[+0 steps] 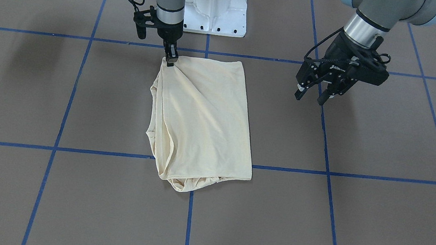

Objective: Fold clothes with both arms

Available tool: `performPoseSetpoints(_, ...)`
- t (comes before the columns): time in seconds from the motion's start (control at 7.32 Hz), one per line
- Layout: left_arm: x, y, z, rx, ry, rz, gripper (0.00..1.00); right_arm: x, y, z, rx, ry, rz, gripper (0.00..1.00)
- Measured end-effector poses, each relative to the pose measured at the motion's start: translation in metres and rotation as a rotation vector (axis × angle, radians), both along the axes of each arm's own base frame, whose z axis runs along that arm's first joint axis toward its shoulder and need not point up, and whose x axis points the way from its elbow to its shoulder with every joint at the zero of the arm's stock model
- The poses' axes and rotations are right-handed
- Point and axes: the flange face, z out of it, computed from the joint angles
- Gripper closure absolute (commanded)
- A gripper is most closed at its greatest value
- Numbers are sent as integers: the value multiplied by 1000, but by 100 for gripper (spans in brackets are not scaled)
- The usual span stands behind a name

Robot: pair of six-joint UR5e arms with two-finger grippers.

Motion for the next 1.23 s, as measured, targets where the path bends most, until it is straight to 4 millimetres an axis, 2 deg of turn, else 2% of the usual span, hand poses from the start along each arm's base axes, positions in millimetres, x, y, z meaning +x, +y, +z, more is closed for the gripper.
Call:
performPoseSetpoints(0.82, 0, 0, 0, 0, 0, 0, 27, 19, -17, -15, 0, -33, 21, 100)
performPoseSetpoints(1.09, 0, 0, 0, 0, 0, 0, 27, 17, -13, -13, 0, -26, 15, 47)
performPoseSetpoints(1.23, 0, 0, 0, 0, 0, 0, 27, 15, -13, -11, 1, -22, 15, 33)
